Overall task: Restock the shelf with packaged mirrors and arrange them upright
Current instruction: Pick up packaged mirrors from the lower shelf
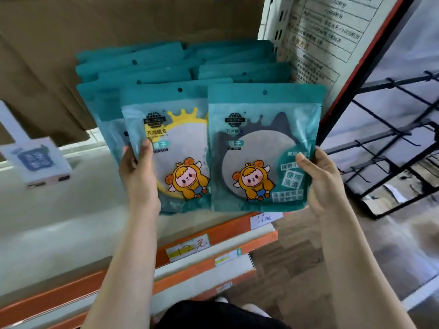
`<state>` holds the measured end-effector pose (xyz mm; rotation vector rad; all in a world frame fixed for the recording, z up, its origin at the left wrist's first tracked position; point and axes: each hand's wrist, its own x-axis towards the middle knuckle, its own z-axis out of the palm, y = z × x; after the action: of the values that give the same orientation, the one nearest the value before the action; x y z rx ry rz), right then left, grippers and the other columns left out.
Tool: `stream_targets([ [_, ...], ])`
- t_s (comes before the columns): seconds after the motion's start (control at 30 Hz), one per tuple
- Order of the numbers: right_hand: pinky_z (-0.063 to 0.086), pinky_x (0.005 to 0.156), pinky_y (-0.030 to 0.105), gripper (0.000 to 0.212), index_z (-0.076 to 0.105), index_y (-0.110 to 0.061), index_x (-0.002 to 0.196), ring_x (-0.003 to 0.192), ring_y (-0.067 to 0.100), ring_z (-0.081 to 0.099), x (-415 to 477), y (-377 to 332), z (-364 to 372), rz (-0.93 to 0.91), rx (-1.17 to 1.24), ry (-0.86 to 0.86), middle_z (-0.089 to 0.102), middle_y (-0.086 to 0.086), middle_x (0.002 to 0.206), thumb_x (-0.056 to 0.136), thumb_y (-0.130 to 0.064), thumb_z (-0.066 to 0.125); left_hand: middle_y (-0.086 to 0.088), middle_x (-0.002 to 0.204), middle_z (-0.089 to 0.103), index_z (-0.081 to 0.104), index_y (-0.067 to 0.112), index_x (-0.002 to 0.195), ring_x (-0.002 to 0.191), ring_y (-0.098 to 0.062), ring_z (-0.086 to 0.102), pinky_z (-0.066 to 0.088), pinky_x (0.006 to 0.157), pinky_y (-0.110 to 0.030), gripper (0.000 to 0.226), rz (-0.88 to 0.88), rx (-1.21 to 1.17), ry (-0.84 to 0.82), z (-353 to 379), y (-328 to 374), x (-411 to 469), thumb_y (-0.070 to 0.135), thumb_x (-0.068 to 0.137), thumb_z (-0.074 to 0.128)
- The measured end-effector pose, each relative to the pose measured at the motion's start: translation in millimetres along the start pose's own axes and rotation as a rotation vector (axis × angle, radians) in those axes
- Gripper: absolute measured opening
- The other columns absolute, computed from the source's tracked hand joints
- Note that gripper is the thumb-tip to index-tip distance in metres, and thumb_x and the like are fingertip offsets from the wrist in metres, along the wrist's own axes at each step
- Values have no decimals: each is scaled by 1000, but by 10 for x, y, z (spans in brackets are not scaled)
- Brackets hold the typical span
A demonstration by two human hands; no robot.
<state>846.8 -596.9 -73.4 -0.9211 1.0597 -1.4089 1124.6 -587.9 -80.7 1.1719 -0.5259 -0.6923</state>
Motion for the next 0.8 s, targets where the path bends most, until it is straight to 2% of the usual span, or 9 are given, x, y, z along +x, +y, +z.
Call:
stream_targets([
  [0.03,56,60,24,18,59,-13,94,68,10,68,57,-1,10,-6,-5,-24,72,-6,75,77,-16,62,8,94,68,65,23,94,96,-10,62,48,88,-23,18,32,52,19,-17,-22,-8,35,81,61],
  [0.1,57,63,25,29,59,-16,95,70,9,69,198,-15,63,-30,-44,-72,73,-8,77,68,-25,67,5,79,62,63,13,89,78,-10,56,42,69,-12,25,154,245,89,-57,-59,-37,37,88,57],
  [0.2,57,73,25,13,60,-20,98,76,5,67,466,53,128,-86,-198,-90,72,-10,83,87,-12,59,0,80,56,60,2,95,73,-11,50,35,59,-9,44,309,492,260,-63,-117,-81,45,93,48],
  [0.33,51,81,22,16,55,-15,109,83,4,62,700,168,158,-195,-493,-57,64,-3,95,95,-8,52,-5,94,64,57,4,108,86,-22,59,35,72,-20,42,296,691,442,-50,-178,-140,42,95,46],
  [0.43,40,73,7,26,47,-2,120,79,-7,53,776,244,200,-325,-612,11,54,-8,95,94,-7,52,-11,106,64,51,4,116,98,-28,59,38,80,-24,42,300,704,494,-87,-220,-122,40,95,45],
  [0.47,39,74,8,30,45,-2,123,80,-7,51,773,291,186,-338,-623,27,52,-8,97,94,-6,52,-12,107,62,49,4,118,99,-28,58,39,82,-27,41,292,710,498,-115,-254,-130,39,96,45],
  [0.63,41,95,31,47,37,-5,134,116,24,48,715,455,7,-362,-670,80,48,10,126,90,-10,55,-15,114,55,47,1,121,107,-29,53,45,87,-36,42,279,765,490,-168,-337,-237,33,94,51],
  [0.73,38,97,42,59,35,-3,136,116,29,39,713,433,36,-458,-756,172,45,17,126,83,-7,60,-23,130,43,42,4,130,120,-37,40,38,99,-48,52,261,926,473,-103,-282,-268,34,89,58],
  [0.8,36,95,49,66,34,-6,135,110,27,34,632,440,50,-590,-886,225,44,21,123,76,-14,62,-26,135,37,40,8,133,123,-40,34,31,102,-49,61,270,1097,463,-82,-233,-350,34,84,65],
])
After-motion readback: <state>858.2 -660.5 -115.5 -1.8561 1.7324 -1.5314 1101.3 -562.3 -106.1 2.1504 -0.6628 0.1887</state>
